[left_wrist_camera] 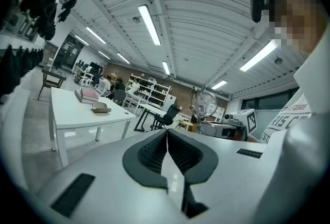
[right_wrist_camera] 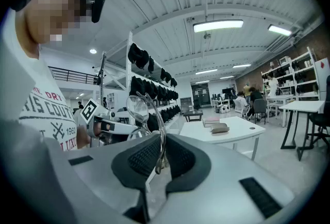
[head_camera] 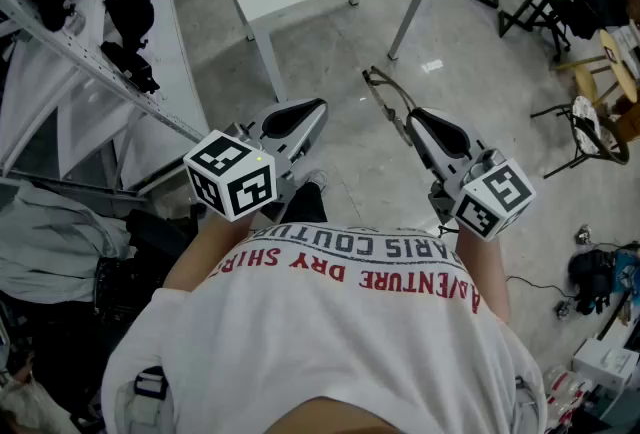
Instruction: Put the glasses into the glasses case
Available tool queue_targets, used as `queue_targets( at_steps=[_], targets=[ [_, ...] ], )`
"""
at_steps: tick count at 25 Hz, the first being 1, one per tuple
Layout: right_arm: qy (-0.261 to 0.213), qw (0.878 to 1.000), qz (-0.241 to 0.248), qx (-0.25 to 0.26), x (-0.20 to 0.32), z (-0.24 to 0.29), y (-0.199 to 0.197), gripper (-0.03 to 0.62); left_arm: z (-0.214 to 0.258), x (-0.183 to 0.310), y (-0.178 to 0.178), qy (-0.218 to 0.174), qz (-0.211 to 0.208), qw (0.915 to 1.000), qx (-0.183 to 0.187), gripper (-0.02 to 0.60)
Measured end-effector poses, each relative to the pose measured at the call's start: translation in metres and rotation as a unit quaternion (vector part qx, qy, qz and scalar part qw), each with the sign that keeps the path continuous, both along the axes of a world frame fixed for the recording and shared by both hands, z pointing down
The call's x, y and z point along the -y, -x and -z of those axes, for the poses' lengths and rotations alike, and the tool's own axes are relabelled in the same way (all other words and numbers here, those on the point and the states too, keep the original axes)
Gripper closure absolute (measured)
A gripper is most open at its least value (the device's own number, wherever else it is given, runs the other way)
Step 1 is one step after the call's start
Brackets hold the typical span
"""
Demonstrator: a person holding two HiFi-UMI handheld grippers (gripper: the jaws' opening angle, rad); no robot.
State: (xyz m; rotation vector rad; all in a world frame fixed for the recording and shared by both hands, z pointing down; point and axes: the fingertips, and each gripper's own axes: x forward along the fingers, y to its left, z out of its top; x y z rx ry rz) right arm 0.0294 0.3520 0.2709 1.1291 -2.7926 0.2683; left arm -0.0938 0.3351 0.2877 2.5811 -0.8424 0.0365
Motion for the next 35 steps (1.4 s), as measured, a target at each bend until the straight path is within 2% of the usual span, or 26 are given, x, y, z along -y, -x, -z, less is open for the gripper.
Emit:
queue_targets(
  at_steps=[18,27,35],
  targets=[
    [0.001,0.999,-0.035,0.025,-0.009,0.001,-0.040,0.551,0.007,-0.018,-0.033,-0.011,-0.011,0.9997,0.020,0.552],
    [0.007,0.999,-0.045,0.022,0.022,-0.004,-0.054,0.551,0.007,0.017,-0.049,-0.015,-0.023,0.9996,0.009,0.552],
    [0.008,0.998,-0.052,0.025,0.077,-0.011,-0.066,0.551,-0.003,0.074,-0.060,-0.010,-0.033,0.9993,0.014,0.552]
  ],
)
